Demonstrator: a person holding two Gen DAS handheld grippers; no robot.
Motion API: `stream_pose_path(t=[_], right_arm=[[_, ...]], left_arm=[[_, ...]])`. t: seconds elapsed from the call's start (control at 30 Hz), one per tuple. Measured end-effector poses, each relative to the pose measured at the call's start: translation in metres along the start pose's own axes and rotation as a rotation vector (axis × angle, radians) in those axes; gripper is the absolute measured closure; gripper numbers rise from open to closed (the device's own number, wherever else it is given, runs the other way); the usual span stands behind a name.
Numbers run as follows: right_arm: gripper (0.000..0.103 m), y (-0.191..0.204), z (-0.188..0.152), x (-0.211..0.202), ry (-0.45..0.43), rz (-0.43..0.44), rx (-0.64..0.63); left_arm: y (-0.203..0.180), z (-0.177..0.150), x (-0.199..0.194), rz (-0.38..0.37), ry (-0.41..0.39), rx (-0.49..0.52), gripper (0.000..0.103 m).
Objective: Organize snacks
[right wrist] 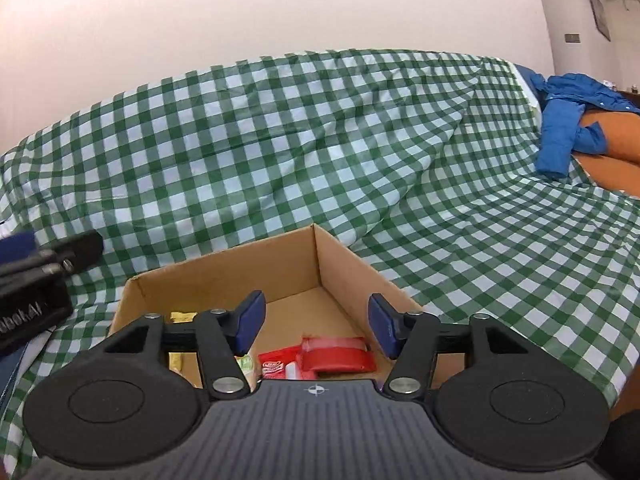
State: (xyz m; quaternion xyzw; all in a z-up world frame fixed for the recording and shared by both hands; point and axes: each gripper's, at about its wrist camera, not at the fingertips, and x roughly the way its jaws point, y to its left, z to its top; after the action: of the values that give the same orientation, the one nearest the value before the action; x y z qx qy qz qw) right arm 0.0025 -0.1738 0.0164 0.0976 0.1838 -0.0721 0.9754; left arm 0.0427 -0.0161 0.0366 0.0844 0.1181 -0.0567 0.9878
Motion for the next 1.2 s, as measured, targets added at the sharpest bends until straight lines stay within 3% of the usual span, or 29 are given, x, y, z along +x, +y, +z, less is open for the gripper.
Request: stream_pose_path(t=[0.13, 0.23, 0.3, 0.43, 0.6, 0.8, 0.9, 1.0, 1.2], right_arm=[[0.008, -0.005, 0.018, -0.013, 0.022, 0.026, -0.013], [0.001, -0.015, 0.029, -0.023, 0.056, 0.060, -0.028], [0.001, -0.021, 0.030, -0.031, 0.065, 0.078, -0.068], [0.001, -0.038, 0.016, -0.045, 0.075, 0.087, -0.124], [0.001, -0.056, -0.003, -0.050, 0.152, 0.085, -0.117], [0.001, -0.064, -0.010, -0.049, 0.189, 0.080, -0.151], [0.001, -0.066, -0.011, -0.043, 0.228, 0.072, -0.132], [0.001, -0.065, -0.011, -0.038, 0.252, 0.082, -0.128], [0.001, -0.057, -0.017, -0.035, 0.248, 0.095, -0.200]], left_arm=[[0.006, -0.001, -0.014, 0.007, 0.048, -0.035, 0.023], [0.009, 0.001, -0.022, 0.016, 0.085, -0.049, 0.019], [0.010, 0.002, -0.027, 0.026, 0.122, -0.058, 0.017], [0.012, 0.003, -0.042, 0.042, 0.218, -0.099, 0.001], [0.001, -0.004, -0.057, 0.091, 0.371, -0.119, 0.000], [-0.023, -0.038, -0.063, 0.087, 0.482, -0.218, 0.000], [-0.034, -0.056, -0.052, 0.073, 0.559, -0.198, 0.000], [-0.033, -0.062, -0.043, 0.101, 0.557, -0.164, 0.000], [-0.033, -0.065, -0.039, 0.065, 0.561, -0.193, 0.000]])
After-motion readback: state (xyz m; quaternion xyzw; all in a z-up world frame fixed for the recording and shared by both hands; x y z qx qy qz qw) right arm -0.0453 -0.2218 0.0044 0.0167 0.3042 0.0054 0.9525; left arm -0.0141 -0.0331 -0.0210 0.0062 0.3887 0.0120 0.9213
